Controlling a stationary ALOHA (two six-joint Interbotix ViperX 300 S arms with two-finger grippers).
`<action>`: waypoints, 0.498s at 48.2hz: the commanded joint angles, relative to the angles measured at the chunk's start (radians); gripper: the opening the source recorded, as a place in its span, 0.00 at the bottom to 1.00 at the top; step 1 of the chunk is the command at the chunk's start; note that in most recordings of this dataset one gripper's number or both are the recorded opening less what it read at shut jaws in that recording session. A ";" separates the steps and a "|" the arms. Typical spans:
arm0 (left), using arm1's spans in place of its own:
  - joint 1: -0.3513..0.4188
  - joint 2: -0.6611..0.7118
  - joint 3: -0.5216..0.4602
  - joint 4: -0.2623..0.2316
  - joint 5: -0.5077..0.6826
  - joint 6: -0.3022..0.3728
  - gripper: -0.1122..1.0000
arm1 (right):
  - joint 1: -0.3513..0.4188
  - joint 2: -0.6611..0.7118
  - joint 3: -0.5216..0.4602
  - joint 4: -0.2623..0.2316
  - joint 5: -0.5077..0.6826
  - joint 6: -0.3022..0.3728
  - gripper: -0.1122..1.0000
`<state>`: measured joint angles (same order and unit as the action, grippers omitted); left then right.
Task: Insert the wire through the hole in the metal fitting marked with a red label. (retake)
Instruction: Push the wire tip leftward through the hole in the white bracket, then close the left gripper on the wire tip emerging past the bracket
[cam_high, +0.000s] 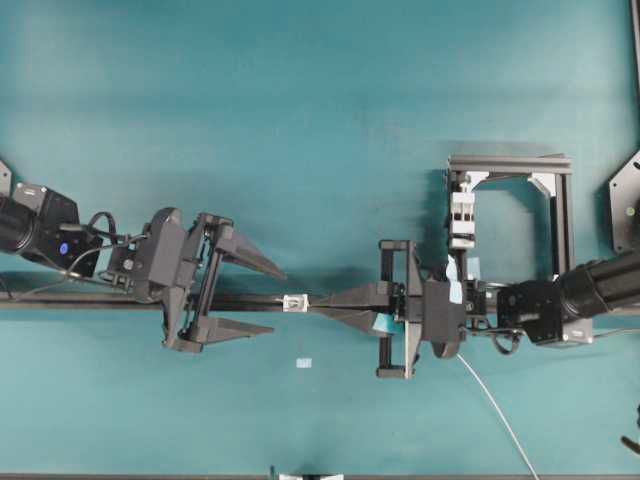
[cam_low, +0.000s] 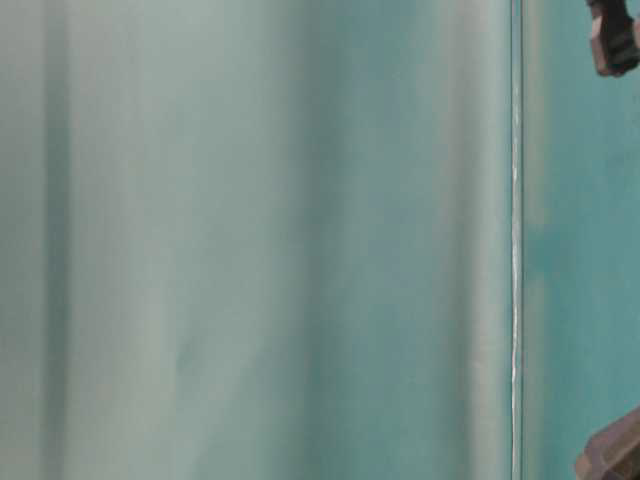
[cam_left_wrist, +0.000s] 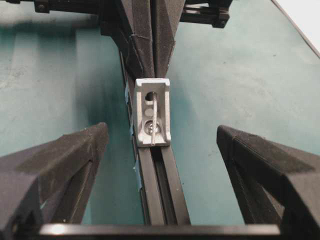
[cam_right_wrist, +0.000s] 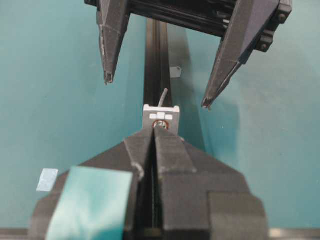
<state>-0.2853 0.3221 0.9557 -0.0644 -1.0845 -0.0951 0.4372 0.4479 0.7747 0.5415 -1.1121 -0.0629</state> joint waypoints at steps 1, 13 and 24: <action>0.002 -0.014 -0.011 0.002 -0.002 -0.002 0.70 | -0.008 -0.009 -0.011 -0.009 0.009 -0.002 0.13; 0.000 -0.015 -0.012 0.002 -0.002 -0.002 0.70 | -0.015 -0.003 -0.020 -0.014 0.023 -0.002 0.13; 0.002 -0.021 -0.017 0.002 -0.002 -0.021 0.70 | -0.015 -0.003 -0.018 -0.014 0.023 -0.002 0.13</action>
<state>-0.2853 0.3221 0.9526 -0.0644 -1.0815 -0.1120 0.4280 0.4510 0.7624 0.5308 -1.0968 -0.0614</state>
